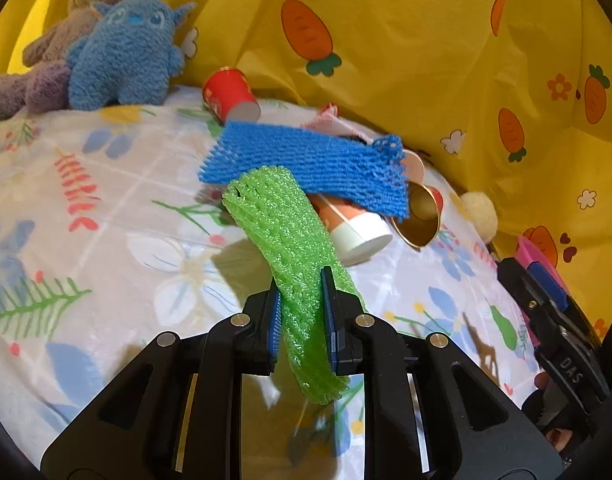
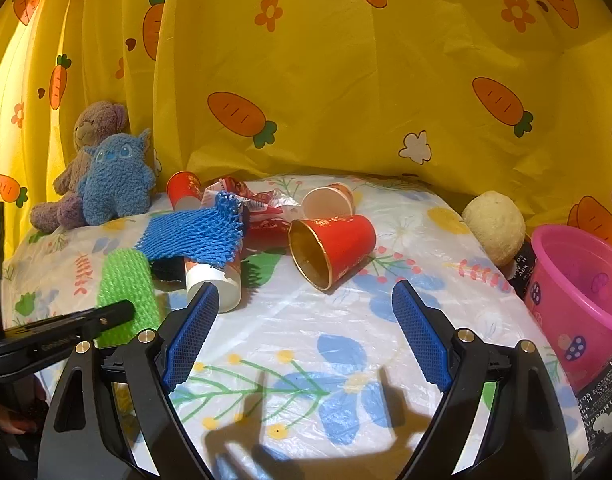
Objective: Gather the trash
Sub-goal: 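Lift the green foam net with the left gripper while the right gripper grasps the blue net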
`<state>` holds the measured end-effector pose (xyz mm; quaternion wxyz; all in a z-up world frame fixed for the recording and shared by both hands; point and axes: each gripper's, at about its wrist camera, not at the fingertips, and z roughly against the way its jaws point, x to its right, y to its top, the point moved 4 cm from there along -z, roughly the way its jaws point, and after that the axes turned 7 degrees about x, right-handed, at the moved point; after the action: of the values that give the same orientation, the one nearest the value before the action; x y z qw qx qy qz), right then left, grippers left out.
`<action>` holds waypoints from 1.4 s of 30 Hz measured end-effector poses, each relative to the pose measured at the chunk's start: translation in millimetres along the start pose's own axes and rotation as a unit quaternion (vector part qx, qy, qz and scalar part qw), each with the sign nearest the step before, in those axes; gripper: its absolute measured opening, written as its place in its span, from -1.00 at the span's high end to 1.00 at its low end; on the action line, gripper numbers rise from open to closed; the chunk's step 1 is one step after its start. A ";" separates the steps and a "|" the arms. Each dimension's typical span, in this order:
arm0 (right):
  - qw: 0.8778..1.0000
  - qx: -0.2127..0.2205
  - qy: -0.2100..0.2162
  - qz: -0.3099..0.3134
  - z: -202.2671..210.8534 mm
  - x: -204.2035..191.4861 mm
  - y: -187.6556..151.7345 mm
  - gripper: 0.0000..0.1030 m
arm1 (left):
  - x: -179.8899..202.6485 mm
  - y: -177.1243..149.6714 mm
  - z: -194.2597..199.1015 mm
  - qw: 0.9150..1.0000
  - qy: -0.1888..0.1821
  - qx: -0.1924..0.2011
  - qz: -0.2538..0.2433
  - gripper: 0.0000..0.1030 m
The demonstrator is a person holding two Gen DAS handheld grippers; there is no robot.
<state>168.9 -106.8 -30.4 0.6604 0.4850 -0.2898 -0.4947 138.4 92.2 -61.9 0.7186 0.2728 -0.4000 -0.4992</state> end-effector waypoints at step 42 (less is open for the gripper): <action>0.993 -0.014 0.116 -0.005 -60.9 -60.6 28.4 0.91 | -46.1 51.1 3.1 0.990 0.102 0.098 -0.015 0.66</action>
<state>211.2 -27.5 -20.2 0.6936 0.5313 -0.2019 -0.4426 152.9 153.5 -33.8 0.7174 0.3976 -0.3677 -0.4382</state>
